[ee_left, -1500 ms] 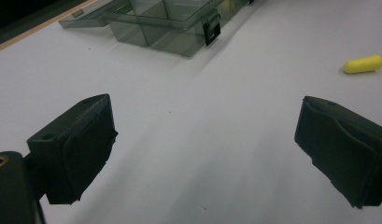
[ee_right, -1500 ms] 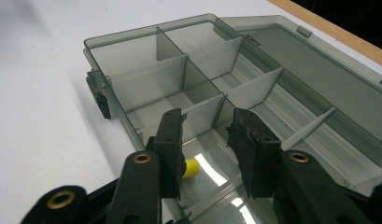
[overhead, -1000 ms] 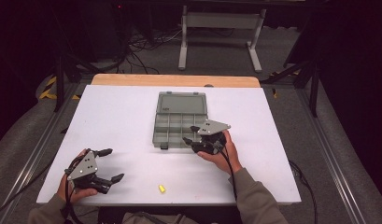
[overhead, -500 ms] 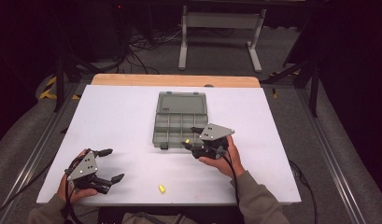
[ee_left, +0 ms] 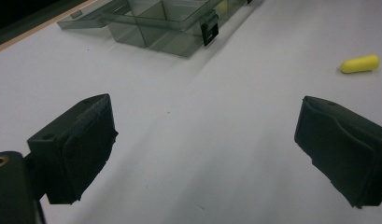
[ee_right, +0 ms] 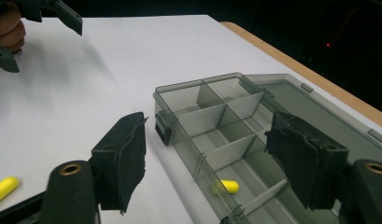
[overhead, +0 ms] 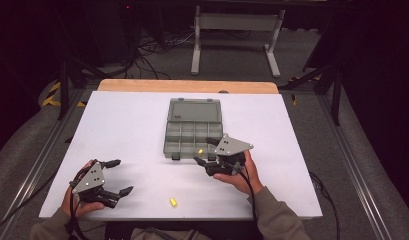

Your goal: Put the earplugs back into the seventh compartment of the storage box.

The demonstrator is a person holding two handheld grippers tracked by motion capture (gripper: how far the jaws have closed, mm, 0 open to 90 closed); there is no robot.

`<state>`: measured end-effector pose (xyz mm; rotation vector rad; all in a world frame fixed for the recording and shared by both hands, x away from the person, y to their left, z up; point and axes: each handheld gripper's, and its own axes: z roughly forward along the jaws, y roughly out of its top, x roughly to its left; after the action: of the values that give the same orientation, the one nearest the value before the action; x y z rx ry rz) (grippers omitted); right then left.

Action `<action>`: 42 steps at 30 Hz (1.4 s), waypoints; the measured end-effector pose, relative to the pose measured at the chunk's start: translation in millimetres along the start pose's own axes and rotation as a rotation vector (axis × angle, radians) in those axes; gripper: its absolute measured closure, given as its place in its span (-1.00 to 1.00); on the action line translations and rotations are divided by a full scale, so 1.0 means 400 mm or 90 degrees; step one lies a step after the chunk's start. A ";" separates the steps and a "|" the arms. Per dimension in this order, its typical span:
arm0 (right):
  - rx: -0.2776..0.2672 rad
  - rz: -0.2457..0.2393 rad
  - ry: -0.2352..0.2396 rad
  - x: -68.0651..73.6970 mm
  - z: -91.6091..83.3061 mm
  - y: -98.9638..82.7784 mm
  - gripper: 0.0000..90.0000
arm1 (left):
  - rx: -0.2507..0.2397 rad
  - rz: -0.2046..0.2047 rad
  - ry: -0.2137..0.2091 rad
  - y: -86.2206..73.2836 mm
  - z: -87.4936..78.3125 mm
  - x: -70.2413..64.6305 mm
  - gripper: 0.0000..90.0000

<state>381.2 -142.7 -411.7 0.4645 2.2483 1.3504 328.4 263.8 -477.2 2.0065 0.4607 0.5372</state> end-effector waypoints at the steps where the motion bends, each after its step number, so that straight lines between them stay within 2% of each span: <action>1: -0.001 0.002 0.001 0.004 -0.001 0.000 -0.39 | 0.000 0.000 0.000 0.000 0.000 0.000 -0.87; 8: 0.008 -0.003 0.020 0.035 -0.001 -0.004 -0.49 | 0.000 0.001 0.001 0.000 0.000 0.000 -0.87; 16: 0.020 -0.020 0.068 0.087 0.012 -0.015 -0.55 | 0.001 0.000 0.000 0.001 0.000 -0.001 -0.87; 21: 0.035 -0.029 0.106 0.118 0.029 -0.025 -0.55 | 0.001 0.000 0.001 0.001 0.000 -0.001 -0.87; 27: 0.073 -0.039 0.177 0.152 0.063 -0.040 -0.55 | 0.000 -0.001 0.000 0.001 -0.001 0.000 -0.87; 37: 0.117 -0.061 0.250 0.202 0.100 -0.053 -0.55 | -0.001 -0.002 -0.001 0.001 -0.001 0.000 -0.87; 42: 0.135 -0.075 0.273 0.223 0.114 -0.056 -0.51 | 0.002 -0.001 0.000 0.001 0.000 0.000 -0.87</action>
<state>331.5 -74.0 -469.6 0.1111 2.7346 1.2476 328.4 263.5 -476.8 2.0086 0.4627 0.5352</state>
